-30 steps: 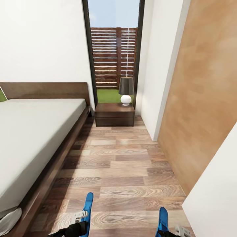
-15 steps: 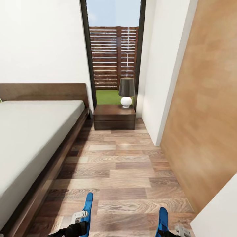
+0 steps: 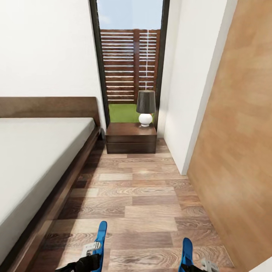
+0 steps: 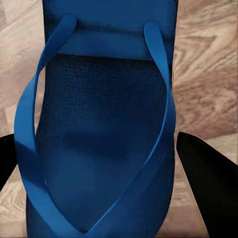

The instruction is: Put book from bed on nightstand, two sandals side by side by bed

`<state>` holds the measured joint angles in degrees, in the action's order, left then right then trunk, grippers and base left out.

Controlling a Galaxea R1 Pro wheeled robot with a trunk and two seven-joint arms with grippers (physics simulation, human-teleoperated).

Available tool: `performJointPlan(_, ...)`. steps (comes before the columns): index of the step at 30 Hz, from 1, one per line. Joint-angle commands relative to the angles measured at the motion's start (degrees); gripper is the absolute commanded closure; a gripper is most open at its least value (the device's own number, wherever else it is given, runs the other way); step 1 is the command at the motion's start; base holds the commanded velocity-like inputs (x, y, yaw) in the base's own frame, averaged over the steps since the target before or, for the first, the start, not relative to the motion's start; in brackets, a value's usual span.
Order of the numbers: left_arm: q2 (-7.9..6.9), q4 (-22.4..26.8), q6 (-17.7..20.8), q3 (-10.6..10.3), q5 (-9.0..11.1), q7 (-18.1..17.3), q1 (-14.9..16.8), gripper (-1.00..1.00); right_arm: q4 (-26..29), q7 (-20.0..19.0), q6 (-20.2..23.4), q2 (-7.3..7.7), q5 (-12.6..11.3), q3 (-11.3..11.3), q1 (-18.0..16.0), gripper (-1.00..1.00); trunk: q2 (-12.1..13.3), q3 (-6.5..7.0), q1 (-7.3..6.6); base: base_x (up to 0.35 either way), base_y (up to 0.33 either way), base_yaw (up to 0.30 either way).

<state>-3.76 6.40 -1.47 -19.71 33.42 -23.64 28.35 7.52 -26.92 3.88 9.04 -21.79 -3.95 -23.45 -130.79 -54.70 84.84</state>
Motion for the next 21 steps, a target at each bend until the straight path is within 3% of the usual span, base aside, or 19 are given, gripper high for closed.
performJointPlan(1, -0.02, 0.0, -0.2, -0.4, 0.3, -0.3, 0.0, 1.0, 0.0, -0.3, 0.4, 0.0, -0.2, -0.4, 0.0, 1.0, 0.0, -0.05, 0.02, 0.332, 0.0, 0.0)
performJointPlan(21, -0.02, 0.0, -0.2, -0.4, 0.3, -0.3, 0.0, 1.0, 0.0, -0.3, 0.4, 0.01, -0.2, -0.4, 0.0, 1.0, 0.0, -0.05, 0.02, 0.332, -0.001, 0.0)
